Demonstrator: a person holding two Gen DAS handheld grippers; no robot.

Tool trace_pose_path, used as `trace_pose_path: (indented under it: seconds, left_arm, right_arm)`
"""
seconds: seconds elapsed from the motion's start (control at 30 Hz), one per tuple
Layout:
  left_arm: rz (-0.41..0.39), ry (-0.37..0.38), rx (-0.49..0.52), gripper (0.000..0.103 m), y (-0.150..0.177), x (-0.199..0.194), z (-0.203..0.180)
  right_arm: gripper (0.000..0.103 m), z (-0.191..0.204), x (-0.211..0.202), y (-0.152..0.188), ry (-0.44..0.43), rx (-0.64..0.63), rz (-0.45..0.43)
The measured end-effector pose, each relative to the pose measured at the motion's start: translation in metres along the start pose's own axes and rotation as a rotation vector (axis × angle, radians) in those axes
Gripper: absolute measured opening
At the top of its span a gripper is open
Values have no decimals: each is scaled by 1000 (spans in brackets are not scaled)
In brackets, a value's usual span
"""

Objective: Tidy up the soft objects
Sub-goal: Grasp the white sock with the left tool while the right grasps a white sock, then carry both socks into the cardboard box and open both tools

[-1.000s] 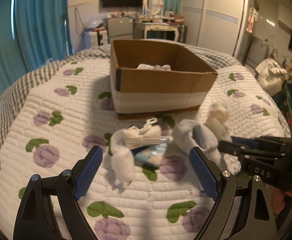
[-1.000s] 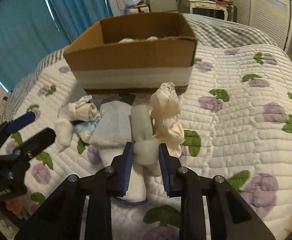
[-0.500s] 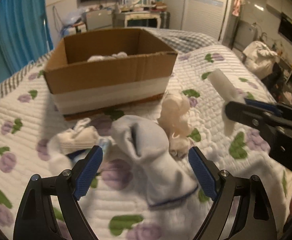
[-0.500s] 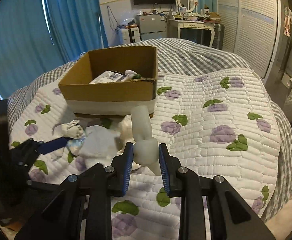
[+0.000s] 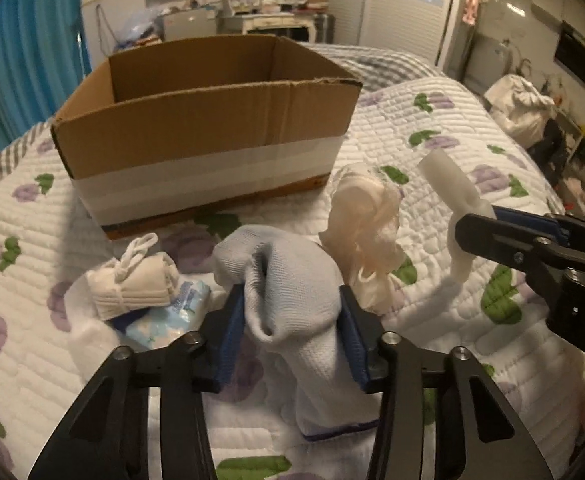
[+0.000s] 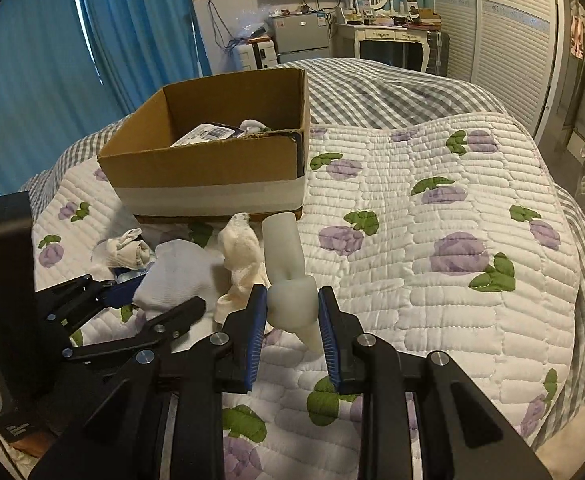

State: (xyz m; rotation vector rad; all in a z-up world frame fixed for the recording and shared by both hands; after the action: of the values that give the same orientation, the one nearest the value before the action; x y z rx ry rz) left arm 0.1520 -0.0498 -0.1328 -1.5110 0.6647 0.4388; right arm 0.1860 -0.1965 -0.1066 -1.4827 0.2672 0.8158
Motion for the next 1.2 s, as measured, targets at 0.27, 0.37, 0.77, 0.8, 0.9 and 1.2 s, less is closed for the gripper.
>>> trace_pose_path:
  seconds: [0.27,0.37,0.77,0.8,0.9,1.2]
  left_arm:
    - [-39,7,-16,39,-4,-32,2]
    - [-84,2,-11,39,-10,-52,2]
    - [-301,-29,1,39,-68,-130,17]
    - [-318,-31,4,39,-76,-134,19]
    - [-354,-42,14,39,-94,-142,24]
    - [-403,-80,27,39,-147,-118,40]
  right_arm:
    - [26,7,-21,-5,11,-18,-29]
    - [26,12,-32,-11,19,-24,-47]
    - [26,43,-85,-47,40,-83,-167]
    - [26,47,-88,-52,38,-92,-178]
    - [26,59,-94,-72,39,-128,-214]
    - [26,78,-79,-154,1,-168,-304]
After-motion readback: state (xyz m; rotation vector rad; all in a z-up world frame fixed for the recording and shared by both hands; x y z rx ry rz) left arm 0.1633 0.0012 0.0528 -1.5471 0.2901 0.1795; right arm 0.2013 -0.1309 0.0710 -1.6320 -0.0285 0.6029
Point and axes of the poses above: each gripper's, at about its wrist camera, not at the fingertips, and x roughly the way its jaws point, z to its left, y to its underside, the point moved 1 cm from there along x, roughly the way its jaws point, and after that the axes turned 12 degrees about -z, right-handed, at the moved point
